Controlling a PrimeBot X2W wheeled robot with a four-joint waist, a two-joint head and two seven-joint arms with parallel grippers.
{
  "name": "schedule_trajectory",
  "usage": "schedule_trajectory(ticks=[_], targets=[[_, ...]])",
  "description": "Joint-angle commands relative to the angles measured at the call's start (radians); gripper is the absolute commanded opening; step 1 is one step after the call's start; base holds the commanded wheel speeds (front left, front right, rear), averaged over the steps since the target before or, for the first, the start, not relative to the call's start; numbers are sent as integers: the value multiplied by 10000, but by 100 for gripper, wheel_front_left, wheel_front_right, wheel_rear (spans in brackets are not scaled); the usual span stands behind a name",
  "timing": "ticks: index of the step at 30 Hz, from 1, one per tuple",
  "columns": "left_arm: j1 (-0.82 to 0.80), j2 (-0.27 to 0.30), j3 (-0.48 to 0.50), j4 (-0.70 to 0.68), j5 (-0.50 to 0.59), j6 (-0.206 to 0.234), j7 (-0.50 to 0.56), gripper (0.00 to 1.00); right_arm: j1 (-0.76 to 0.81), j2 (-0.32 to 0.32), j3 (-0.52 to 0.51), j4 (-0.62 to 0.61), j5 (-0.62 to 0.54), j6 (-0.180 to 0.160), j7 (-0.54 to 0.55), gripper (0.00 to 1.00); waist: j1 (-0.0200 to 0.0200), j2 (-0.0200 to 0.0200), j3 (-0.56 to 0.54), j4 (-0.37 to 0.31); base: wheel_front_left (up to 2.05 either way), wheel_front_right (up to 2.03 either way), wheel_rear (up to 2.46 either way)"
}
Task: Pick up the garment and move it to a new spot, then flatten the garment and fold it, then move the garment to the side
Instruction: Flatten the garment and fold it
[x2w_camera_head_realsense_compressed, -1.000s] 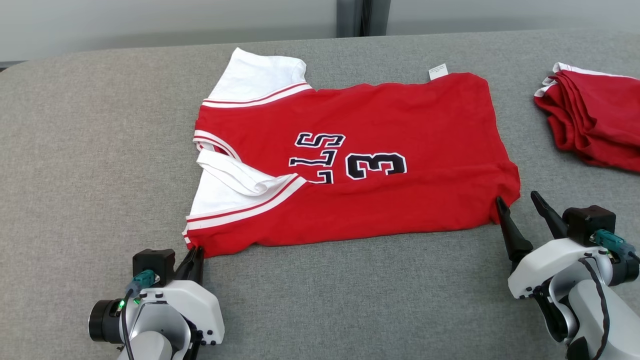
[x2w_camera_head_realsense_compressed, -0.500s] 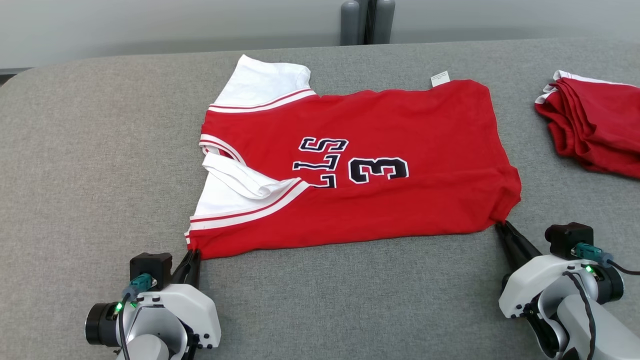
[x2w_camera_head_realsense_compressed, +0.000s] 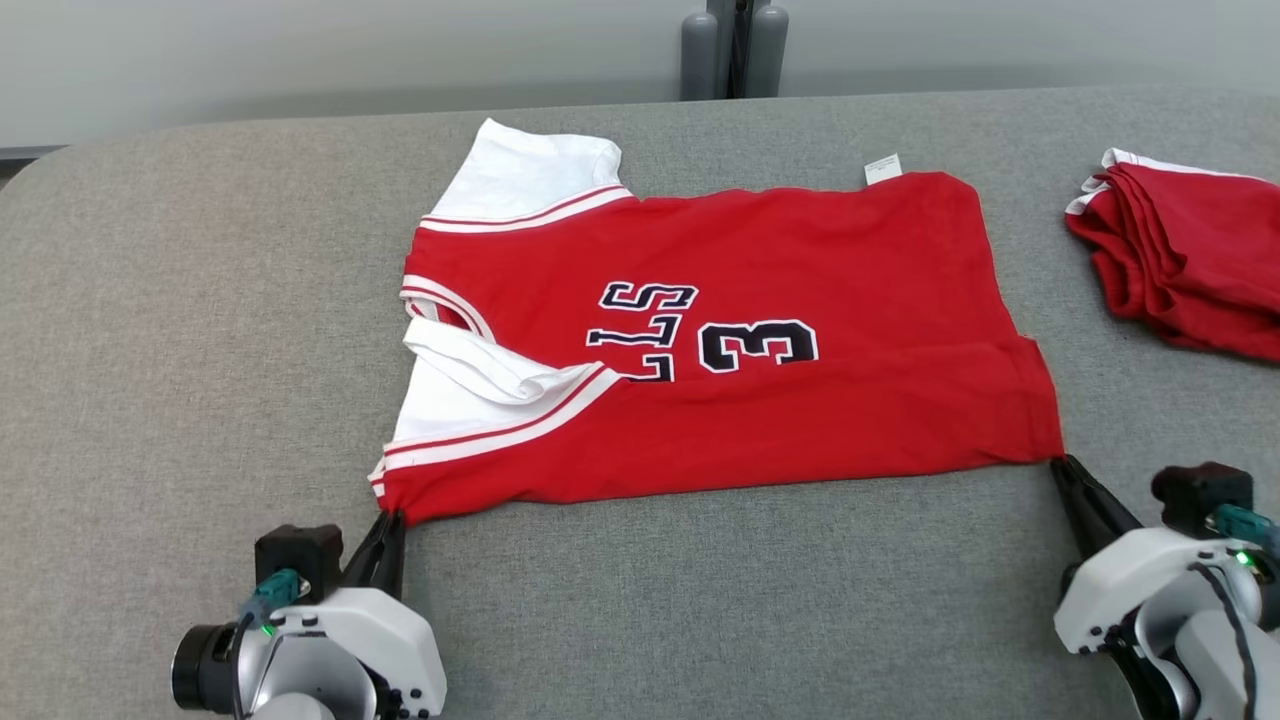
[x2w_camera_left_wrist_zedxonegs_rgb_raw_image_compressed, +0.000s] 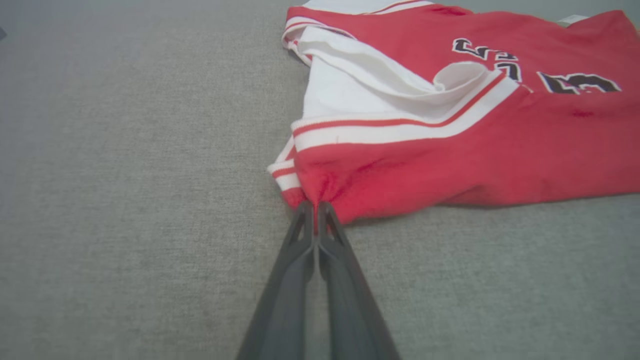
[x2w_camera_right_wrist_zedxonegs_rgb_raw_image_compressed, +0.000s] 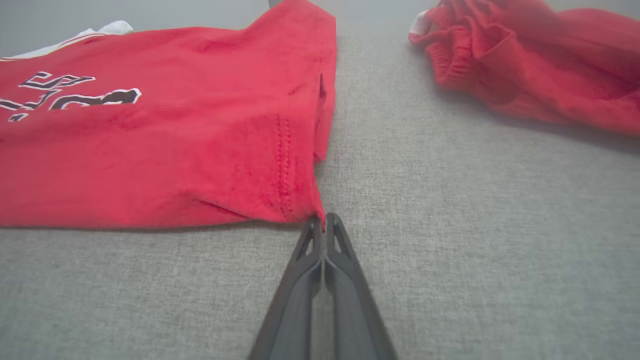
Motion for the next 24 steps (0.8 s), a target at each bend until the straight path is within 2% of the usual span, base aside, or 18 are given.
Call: schedule_trajectory(ticks=[1, 15, 24], targets=[[249, 94, 50, -272, -67, 59, 8, 0, 340, -213, -226, -174, 56, 2, -12, 0, 0, 0, 18, 8, 0, 0, 0], [2268, 495, 168, -2717, -395, 545, 169, 0, 2349, -757, -1262, -1827, -331, 2, -10, 0, 0, 0, -65, -93, 0, 0, 0], [3802, 828, 218, -4572, -845, 1100, 1177, 0, 3775, -1070, -1667, -2802, -365, 2, -10, 0, 0, 0, -161, -211, 0, 0, 0]])
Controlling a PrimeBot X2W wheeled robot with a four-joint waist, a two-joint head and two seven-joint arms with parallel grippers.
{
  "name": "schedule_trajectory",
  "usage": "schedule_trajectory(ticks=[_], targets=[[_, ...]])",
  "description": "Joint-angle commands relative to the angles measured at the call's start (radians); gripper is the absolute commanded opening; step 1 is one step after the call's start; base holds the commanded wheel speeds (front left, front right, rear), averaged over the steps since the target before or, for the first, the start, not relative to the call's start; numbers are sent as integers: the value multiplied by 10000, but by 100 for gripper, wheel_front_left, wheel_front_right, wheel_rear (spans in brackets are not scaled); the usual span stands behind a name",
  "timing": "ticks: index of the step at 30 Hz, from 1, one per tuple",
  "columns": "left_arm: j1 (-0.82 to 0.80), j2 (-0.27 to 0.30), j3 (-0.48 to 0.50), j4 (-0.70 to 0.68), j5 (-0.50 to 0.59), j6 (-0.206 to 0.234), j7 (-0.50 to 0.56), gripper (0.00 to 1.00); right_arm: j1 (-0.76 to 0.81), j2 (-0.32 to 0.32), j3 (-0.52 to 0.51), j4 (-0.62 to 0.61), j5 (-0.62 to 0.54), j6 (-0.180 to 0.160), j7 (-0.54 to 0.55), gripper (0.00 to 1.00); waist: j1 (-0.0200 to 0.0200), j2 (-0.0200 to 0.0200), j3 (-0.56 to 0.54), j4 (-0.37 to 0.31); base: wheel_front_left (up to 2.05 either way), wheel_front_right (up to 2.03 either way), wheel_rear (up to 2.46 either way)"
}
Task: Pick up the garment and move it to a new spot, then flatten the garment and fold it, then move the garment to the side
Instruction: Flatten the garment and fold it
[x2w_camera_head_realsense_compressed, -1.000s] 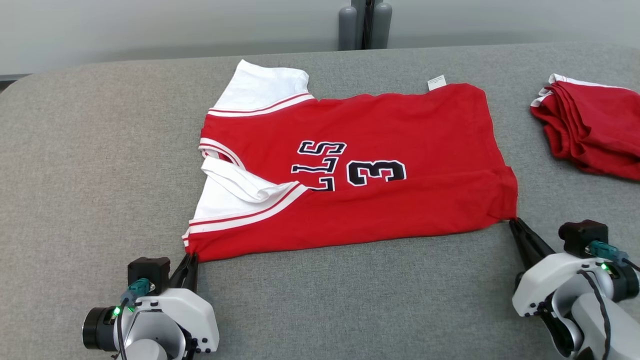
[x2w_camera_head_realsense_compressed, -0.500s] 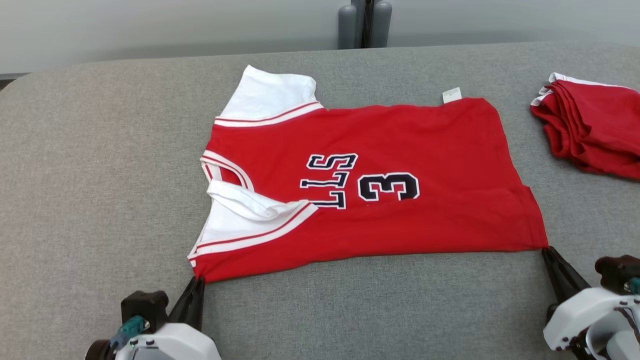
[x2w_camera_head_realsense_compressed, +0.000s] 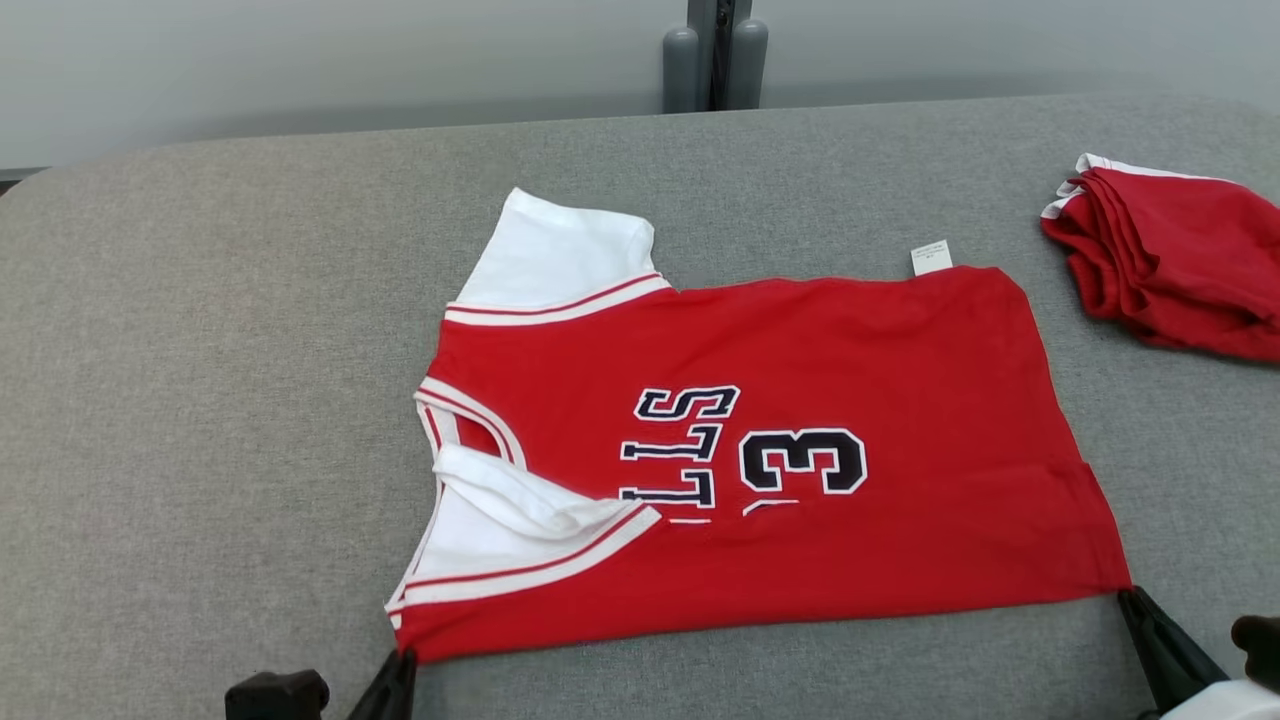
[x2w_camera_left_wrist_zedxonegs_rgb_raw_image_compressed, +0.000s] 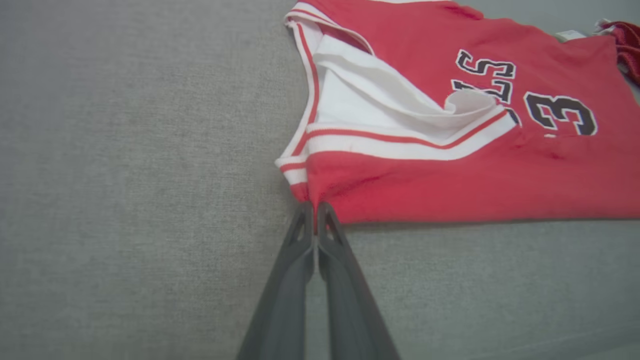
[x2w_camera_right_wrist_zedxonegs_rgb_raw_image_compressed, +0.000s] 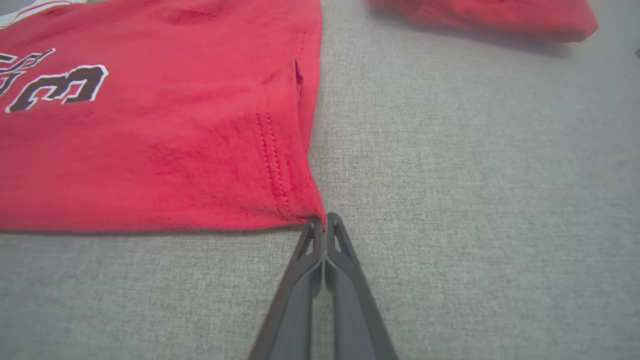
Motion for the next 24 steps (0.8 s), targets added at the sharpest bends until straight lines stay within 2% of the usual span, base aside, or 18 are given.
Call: schedule_trajectory(ticks=[1, 6, 7, 8, 9, 11, 12, 18, 24], targets=[[151, 89, 5, -156, -99, 85, 154, 0, 111, -120, -52, -48, 38, 0, -10, 0, 0, -1, -7, -22, 0, 0, 0], [288, 168, -108, -371, -247, 197, 694, 0, 164, -124, 24, 12, 104, 0, 35, 0, 0, -1, -49, -56, 0, 0, 0], [245, 162, -100, -340, -250, 202, 718, 0, 102, -100, 19, 54, 92, 0, 45, 14, 0, -1, -73, -60, 0, 0, 0], [199, 163, -94, -298, -239, 213, 730, 0, 30, -77, -47, 99, 77, 0, 29, 45, 0, -1, -91, -65, 0, 0, 0], [144, 136, -61, -262, -233, 246, 673, 25, -23, -56, -139, 131, 51, 0, 25, 100, 0, -1, -113, -66, 0, 0, 0], [40, 95, 56, -204, -160, 317, 491, 82, -88, -7, -361, 139, -26, 0, 7, 100, 0, -1, -168, -68, 0, 0, 0], [16, 73, 125, -175, -153, 372, 387, 100, -119, 22, -515, 143, -75, 0, -3, 100, 0, -1, -208, -66, 0, 0, 0], [-345, -39, 764, -155, -103, 483, -680, 100, -276, 459, -1789, -457, -1047, 1, -22, 100, 0, -1, -487, -106, 0, 0, 0], [-906, -166, 856, 49, 119, 370, -1321, 100, -354, 1107, -2116, -1261, -1807, 1, -13, 100, 0, -1, -670, -133, 0, 0, 0]])
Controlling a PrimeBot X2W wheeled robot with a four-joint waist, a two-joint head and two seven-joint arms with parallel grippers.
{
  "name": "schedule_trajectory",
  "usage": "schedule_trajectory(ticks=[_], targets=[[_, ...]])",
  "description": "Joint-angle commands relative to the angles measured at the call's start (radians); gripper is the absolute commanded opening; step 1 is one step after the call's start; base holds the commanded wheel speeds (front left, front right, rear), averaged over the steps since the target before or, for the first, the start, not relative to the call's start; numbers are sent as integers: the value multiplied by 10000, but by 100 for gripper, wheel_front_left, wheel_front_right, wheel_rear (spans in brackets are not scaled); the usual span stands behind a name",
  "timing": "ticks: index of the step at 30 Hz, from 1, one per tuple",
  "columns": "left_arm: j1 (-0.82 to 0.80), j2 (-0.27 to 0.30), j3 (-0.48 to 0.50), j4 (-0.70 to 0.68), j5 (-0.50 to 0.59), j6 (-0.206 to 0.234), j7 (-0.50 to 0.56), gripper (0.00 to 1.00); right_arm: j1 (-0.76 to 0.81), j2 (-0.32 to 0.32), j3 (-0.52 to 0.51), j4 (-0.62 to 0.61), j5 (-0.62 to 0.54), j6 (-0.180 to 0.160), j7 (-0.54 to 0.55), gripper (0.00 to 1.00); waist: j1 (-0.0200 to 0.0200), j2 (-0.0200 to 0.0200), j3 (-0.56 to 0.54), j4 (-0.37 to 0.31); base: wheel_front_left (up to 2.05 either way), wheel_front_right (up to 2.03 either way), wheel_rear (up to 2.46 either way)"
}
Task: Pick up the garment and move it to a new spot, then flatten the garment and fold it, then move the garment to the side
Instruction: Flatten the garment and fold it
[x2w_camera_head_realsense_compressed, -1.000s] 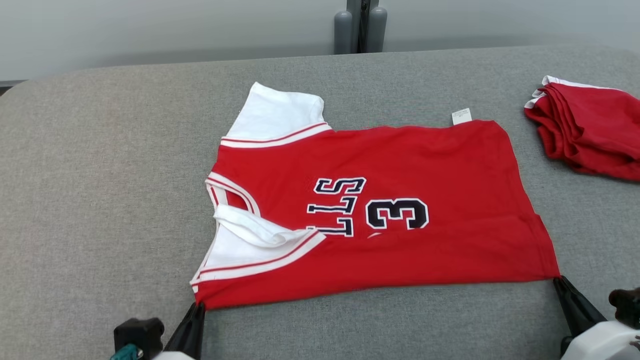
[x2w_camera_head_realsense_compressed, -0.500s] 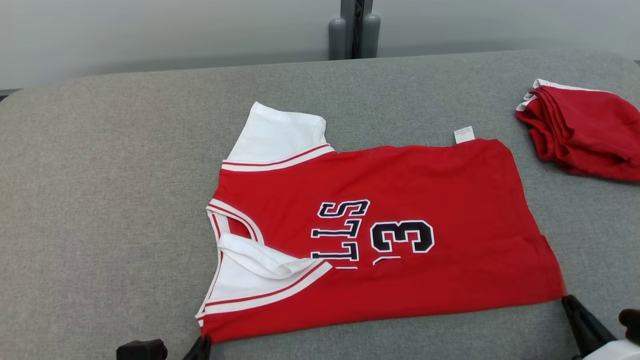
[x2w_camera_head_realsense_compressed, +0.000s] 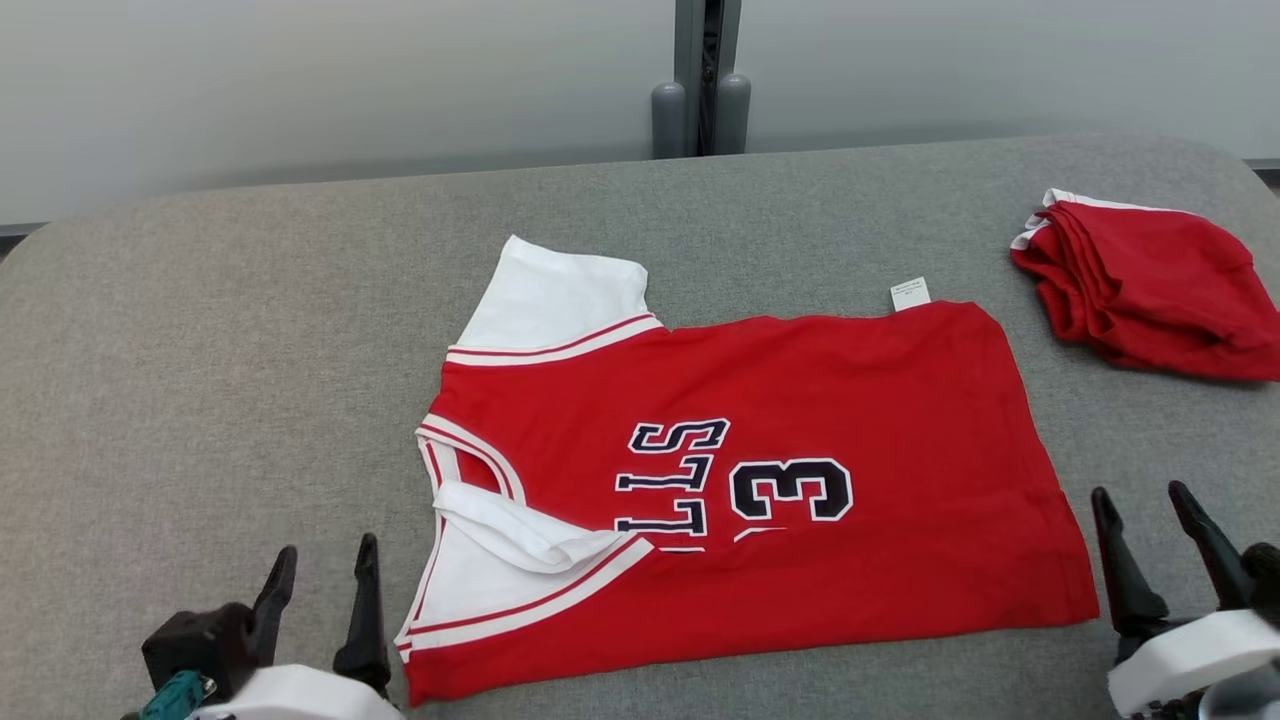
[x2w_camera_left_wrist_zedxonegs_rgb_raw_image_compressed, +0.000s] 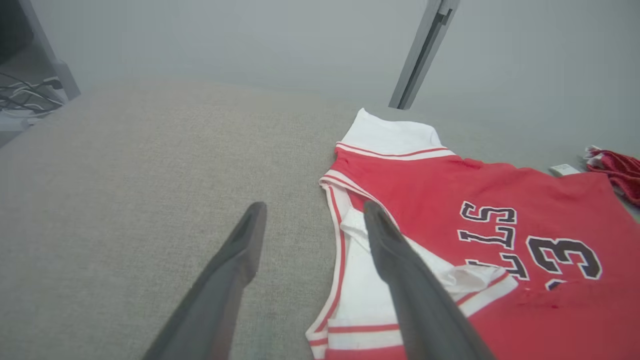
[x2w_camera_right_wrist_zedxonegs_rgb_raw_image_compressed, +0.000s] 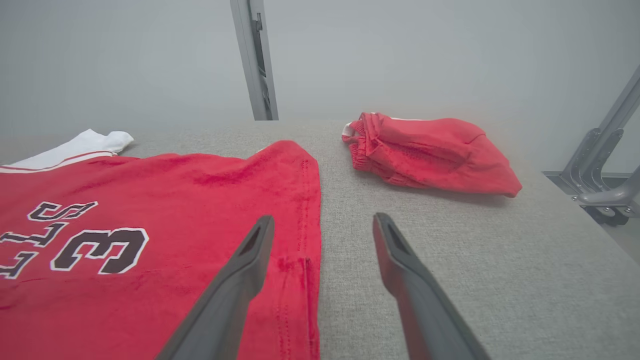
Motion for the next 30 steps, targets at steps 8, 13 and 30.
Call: schedule_trajectory(ticks=[8, 13, 30], targets=[[-1279, -470, -491, 855, 348, -494, -777, 100, -316, 471, 373, -706, -317, 3, -17, 100, 0, 0, 22, -95, 0, 0, 0], [-2345, -746, -955, 1963, 522, -839, -692, 100, -412, 585, 661, -783, -276, 3, -17, 100, 0, 0, 198, -180, 0, 0, 0], [-8550, -783, -998, 7513, -5, -2518, 1879, 100, -1563, 533, 1287, -941, -140, 3, -18, 100, 0, 0, 1759, -924, 0, 0, 0]])
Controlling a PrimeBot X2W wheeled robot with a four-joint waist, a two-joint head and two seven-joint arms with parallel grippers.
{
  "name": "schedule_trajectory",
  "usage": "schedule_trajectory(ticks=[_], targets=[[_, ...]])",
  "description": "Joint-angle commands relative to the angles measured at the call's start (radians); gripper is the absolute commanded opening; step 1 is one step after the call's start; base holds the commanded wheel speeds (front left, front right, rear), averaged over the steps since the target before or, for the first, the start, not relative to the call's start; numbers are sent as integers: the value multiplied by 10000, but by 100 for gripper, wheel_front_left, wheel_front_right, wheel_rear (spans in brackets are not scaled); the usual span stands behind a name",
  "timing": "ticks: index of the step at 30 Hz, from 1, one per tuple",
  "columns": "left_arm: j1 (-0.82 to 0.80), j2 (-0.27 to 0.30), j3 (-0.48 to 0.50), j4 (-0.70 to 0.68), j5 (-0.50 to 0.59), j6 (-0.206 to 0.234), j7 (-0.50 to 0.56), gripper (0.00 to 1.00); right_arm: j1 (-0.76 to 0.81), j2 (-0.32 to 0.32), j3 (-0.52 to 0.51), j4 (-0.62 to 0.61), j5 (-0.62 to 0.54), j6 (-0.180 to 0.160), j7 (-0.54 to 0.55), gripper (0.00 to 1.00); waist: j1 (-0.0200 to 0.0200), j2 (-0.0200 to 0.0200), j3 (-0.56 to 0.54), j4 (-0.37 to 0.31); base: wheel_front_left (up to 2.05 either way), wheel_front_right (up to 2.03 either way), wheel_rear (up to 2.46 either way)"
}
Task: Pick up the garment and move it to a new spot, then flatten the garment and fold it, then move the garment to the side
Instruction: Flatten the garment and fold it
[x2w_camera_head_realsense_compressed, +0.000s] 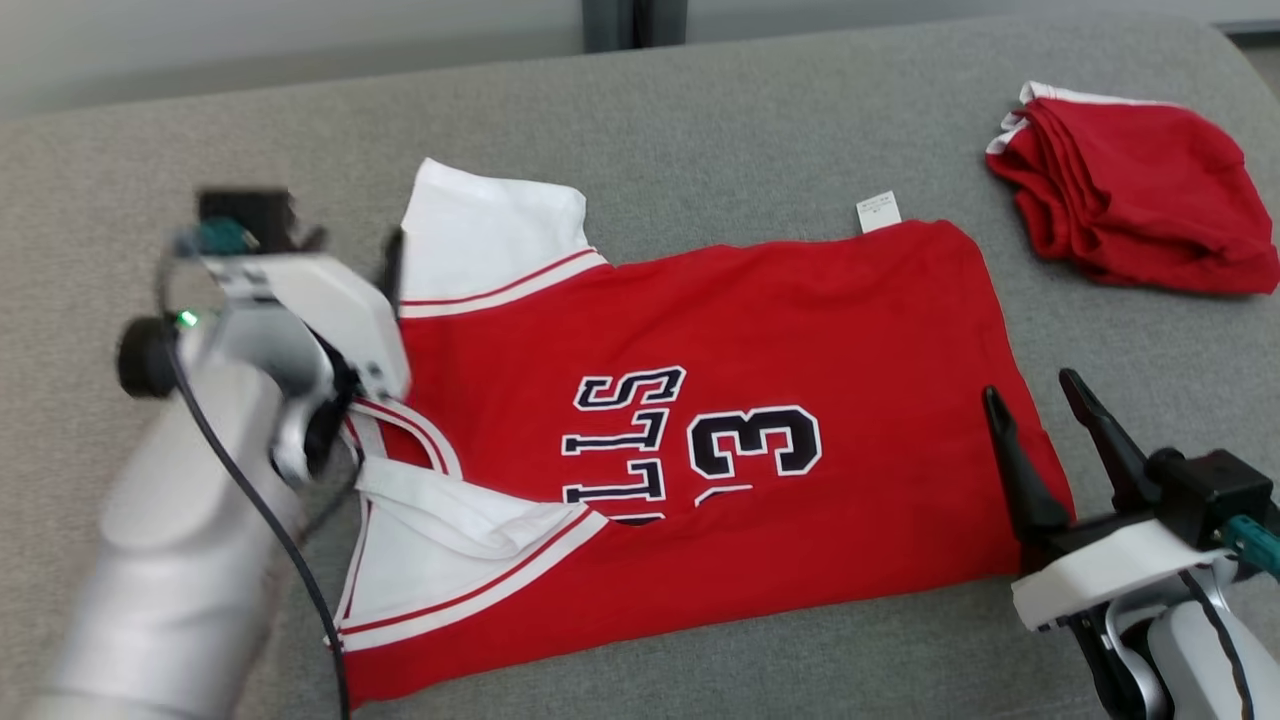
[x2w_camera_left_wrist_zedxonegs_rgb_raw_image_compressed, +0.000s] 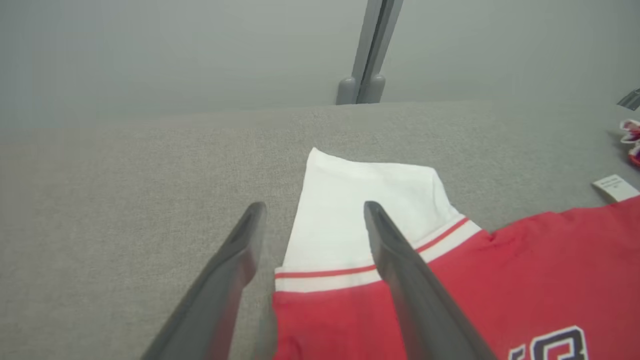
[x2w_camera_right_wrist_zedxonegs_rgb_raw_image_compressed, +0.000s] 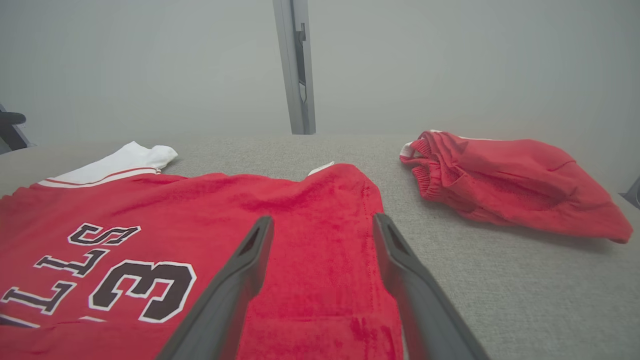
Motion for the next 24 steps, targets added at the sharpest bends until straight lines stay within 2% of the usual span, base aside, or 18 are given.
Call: schedule_trajectory(ticks=[1, 5, 10, 15, 20, 24], targets=[[-770, 81, 299, 507, -405, -148, 505, 100, -274, -30, 79, -64, 41, 3, -9, 100, 0, 0, 461, -292, 0, 0, 0], [-2292, 335, 438, 1583, -698, -400, 1839, 100, -646, 110, 219, -162, 55, 3, -9, 100, 0, 0, 1007, -586, 0, 0, 0], [-3845, 387, 735, 2547, -1262, -689, 3200, 100, -1045, 269, 426, -190, 74, 3, -10, 100, 0, 0, 1627, -923, 0, 0, 0], [-4738, 624, 523, 3143, -1045, -647, 3773, 100, -1398, 399, 619, -231, 93, 3, -9, 100, 0, 0, 2078, -1175, 0, 0, 0], [-5483, 849, 187, 3832, -840, -824, 4512, 100, -1672, 491, 736, -220, 129, 3, -9, 100, 0, 0, 2458, -1446, 0, 0, 0], [-5903, 924, -38, 4130, -611, -879, 4593, 100, -1806, 522, 782, -207, 172, 3, -9, 100, 0, 0, 2715, -1593, 0, 0, 0]])
